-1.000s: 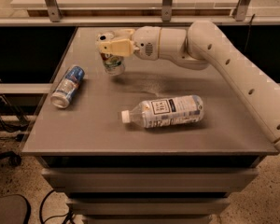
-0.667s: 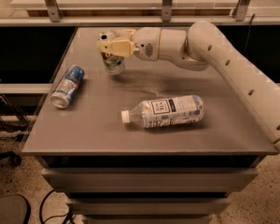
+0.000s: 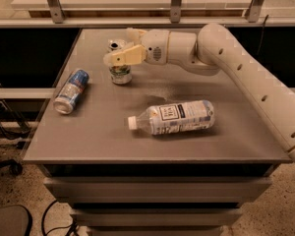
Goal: Place 7up can upright
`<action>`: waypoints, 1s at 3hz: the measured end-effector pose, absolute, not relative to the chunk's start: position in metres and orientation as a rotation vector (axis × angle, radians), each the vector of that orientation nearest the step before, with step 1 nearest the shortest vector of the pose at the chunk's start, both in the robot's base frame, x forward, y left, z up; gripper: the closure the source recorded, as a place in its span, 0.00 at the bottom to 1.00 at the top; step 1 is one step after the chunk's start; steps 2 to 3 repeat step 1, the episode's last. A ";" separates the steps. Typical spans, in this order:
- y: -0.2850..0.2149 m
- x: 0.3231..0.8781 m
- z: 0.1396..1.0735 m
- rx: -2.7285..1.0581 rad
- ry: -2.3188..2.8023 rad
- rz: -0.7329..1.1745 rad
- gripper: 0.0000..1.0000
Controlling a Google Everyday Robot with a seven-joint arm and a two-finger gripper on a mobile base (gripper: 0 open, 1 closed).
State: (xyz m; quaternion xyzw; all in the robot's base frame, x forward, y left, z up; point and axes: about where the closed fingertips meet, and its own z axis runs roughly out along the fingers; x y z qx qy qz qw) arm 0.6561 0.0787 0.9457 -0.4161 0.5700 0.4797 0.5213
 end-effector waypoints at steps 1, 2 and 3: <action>0.077 0.658 0.948 -1.008 1.353 1.138 0.00; 0.077 0.658 0.948 -1.008 1.353 1.138 0.00; 0.077 0.658 0.948 -1.008 1.353 1.138 0.00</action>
Offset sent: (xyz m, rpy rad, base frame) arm 0.0000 0.0000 0.0000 0.0000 0.0000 0.0000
